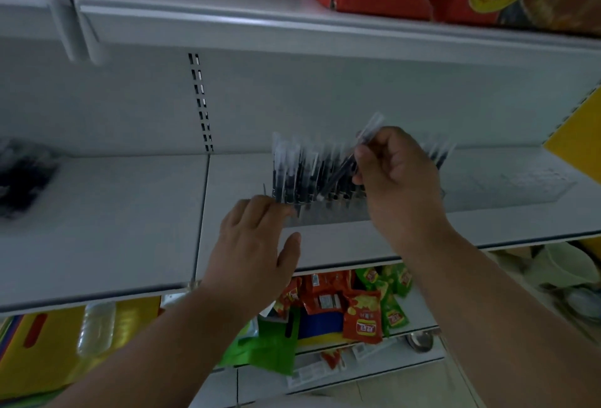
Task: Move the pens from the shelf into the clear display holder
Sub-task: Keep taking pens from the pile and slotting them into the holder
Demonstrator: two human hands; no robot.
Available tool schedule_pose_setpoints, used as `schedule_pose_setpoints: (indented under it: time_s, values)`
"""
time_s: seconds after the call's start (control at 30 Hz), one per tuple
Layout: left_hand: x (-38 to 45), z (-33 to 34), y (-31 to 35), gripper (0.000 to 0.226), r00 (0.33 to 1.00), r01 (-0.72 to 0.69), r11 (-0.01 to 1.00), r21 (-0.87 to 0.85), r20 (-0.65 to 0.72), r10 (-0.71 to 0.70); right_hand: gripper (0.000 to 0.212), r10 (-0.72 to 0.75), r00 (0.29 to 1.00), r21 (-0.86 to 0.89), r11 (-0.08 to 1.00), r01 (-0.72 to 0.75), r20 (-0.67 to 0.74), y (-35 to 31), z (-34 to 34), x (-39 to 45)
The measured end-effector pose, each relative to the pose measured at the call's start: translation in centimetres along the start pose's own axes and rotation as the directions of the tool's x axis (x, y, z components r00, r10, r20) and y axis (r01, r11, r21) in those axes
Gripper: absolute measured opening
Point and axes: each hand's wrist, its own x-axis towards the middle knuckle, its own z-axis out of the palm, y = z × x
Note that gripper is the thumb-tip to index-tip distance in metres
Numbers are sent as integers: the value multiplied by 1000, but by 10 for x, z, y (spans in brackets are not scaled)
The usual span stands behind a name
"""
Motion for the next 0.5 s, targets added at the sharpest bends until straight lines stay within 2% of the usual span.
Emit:
schedule_pose_setpoints:
  time_s: [0.13,0.3,0.5]
  values:
    - [5,10,2,45,999,-9,989,148,40,3,11,-161,982,-171,969,177,101,4,5,10]
    - [6,17,2,51,998,3,979,202,66,-17,13,-120,939,-275,937,214,322,27,26,6]
    - [7,17,3,52,995,2,970,245,94,-26,24,-119,963,-322,927,194,241,30,36,3]
